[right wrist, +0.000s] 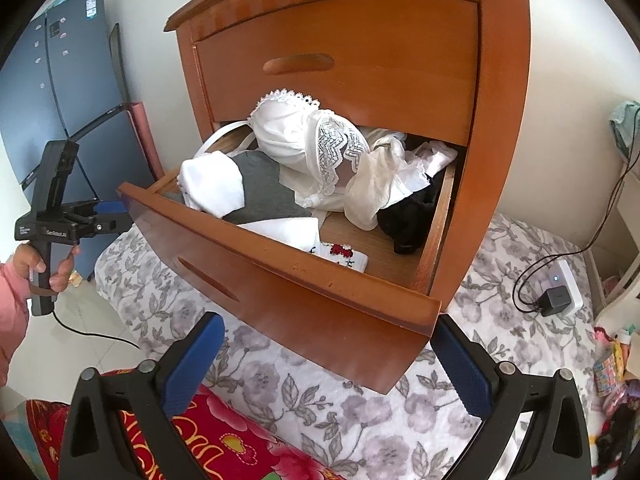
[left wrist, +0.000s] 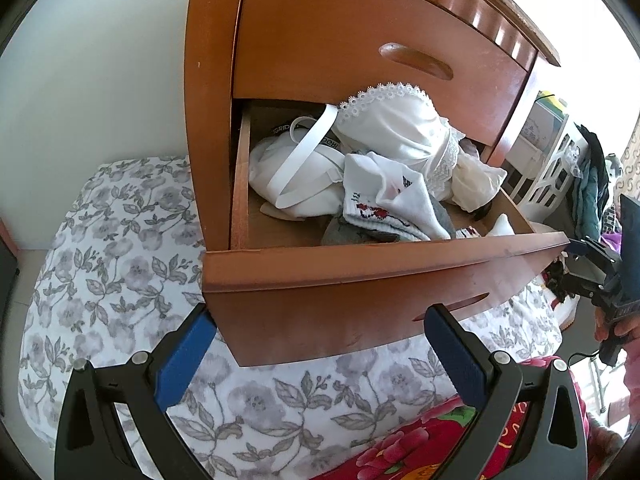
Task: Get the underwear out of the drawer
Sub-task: 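Bring both tools over the open drawer of clothes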
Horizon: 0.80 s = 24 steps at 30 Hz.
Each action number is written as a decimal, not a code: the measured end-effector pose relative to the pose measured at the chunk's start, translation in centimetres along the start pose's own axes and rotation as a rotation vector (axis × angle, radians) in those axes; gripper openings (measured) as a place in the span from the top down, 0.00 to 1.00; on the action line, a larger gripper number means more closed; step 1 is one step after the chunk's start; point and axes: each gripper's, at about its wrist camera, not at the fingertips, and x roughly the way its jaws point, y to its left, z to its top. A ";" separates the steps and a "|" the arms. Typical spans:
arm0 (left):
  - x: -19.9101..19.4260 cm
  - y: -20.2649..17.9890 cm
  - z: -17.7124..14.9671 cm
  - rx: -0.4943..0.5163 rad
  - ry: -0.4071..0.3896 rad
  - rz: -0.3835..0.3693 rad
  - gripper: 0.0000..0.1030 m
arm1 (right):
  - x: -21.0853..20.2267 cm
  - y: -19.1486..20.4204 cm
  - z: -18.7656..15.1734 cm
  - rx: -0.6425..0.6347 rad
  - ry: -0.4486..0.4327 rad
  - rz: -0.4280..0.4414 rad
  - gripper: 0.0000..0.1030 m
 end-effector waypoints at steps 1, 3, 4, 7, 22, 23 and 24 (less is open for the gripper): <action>-0.1 -0.1 0.0 0.003 0.000 0.002 0.00 | 0.0 0.0 0.0 0.005 0.000 -0.001 0.00; -0.3 -0.2 -0.2 0.007 -0.002 0.004 0.00 | -0.1 0.0 0.0 0.007 0.001 -0.002 0.00; -0.4 -0.2 -0.2 0.010 -0.002 0.005 0.00 | -0.1 0.0 -0.1 0.005 0.003 -0.003 0.00; -0.9 -0.4 -0.3 0.010 -0.007 0.004 0.00 | -0.2 0.2 -0.1 0.001 0.006 -0.003 0.00; -5.3 -2.8 6.2 0.035 -0.029 0.073 0.00 | -3.2 0.5 2.8 -0.003 0.019 -0.038 0.00; -5.1 -3.0 6.9 0.016 -0.010 0.075 0.00 | -3.4 0.6 3.4 0.000 0.018 -0.035 0.00; -4.8 -3.1 7.5 -0.002 0.005 0.070 0.00 | -3.5 0.6 4.0 0.002 0.017 -0.034 0.00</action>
